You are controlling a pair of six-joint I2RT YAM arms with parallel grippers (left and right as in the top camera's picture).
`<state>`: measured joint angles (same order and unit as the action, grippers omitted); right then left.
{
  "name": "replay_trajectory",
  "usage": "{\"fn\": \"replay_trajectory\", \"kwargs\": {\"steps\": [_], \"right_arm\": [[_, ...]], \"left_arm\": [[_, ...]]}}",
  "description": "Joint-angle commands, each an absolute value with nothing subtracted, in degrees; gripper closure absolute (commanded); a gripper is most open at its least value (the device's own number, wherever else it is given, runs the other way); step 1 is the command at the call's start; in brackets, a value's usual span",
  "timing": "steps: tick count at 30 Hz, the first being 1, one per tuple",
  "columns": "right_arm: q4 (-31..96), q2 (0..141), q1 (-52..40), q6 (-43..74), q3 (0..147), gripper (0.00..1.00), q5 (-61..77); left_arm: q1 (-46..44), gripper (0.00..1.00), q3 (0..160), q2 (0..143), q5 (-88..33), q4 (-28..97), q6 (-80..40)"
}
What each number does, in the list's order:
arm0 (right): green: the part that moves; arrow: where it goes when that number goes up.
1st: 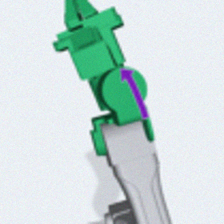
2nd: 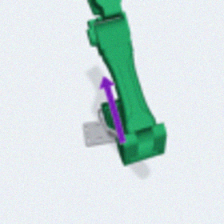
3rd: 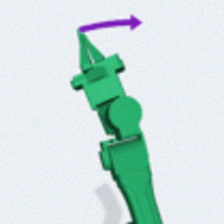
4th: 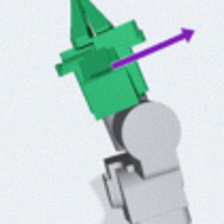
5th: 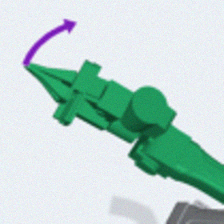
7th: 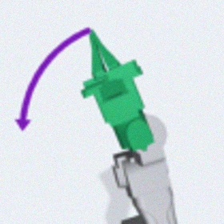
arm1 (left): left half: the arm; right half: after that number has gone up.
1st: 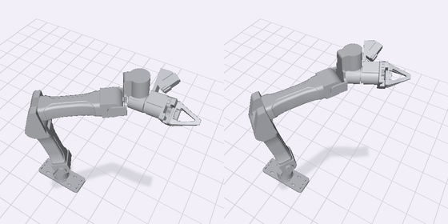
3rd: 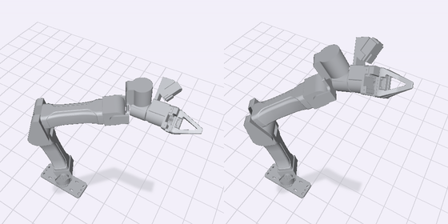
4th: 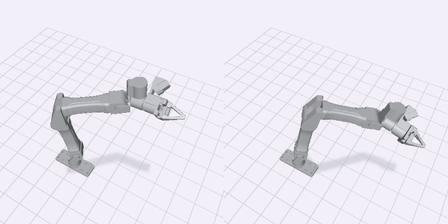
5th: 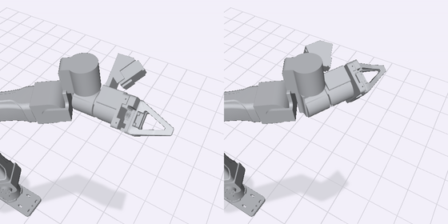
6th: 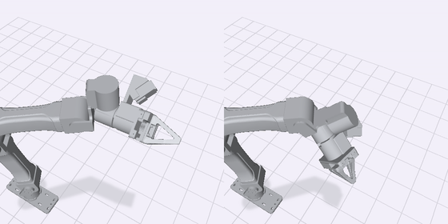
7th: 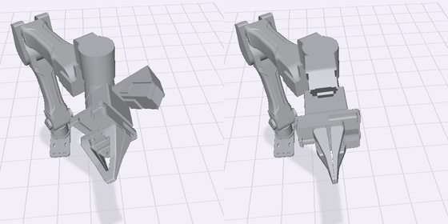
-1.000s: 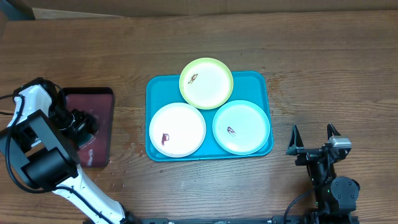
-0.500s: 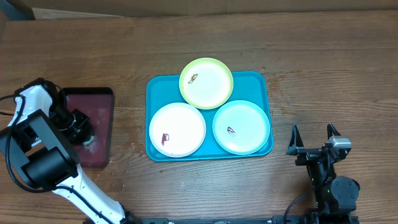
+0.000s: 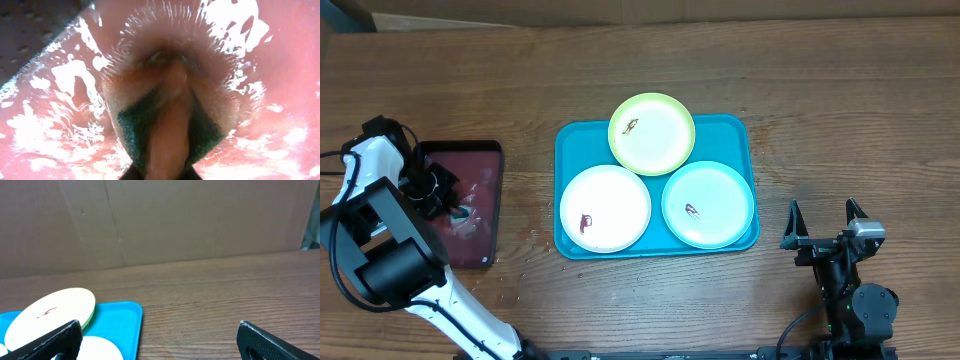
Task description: Clean dirty plates on tray and stack at the side
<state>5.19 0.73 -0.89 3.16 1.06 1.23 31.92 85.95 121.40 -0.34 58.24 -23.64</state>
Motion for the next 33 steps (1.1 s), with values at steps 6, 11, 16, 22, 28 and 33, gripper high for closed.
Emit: {"fn": "replay_trajectory", "kwargs": {"steps": [6, 11, 16, 22, 28, 33], "right_arm": [[4.8, 0.2, -1.0, 3.0, 0.5, 0.00, 0.9], [4.8, 0.2, -1.0, 3.0, 0.5, 0.00, 0.9], [4.8, 0.2, -1.0, 3.0, 0.5, 0.00, 0.9], [4.8, 0.2, -1.0, 3.0, 0.5, 0.00, 0.9], [4.8, 0.2, -1.0, 3.0, 0.5, 0.00, 0.9], [4.8, 0.2, -1.0, 3.0, 0.5, 0.00, 0.9]], "left_arm": [[31.9, 0.00, 85.4, 122.7, 4.5, 55.2, -23.8], [31.9, 0.00, 85.4, 122.7, 4.6, 53.3, -23.7], [31.9, 0.16, 85.4, 122.7, 6.6, 52.1, -23.8], [31.9, 0.96, 85.4, 122.7, 6.6, 51.6, -23.8], [31.9, 0.47, 85.4, 122.7, 6.3, 52.8, -23.8], [31.8, 0.00, 85.4, 122.7, 2.8, 57.3, -23.8]]}}
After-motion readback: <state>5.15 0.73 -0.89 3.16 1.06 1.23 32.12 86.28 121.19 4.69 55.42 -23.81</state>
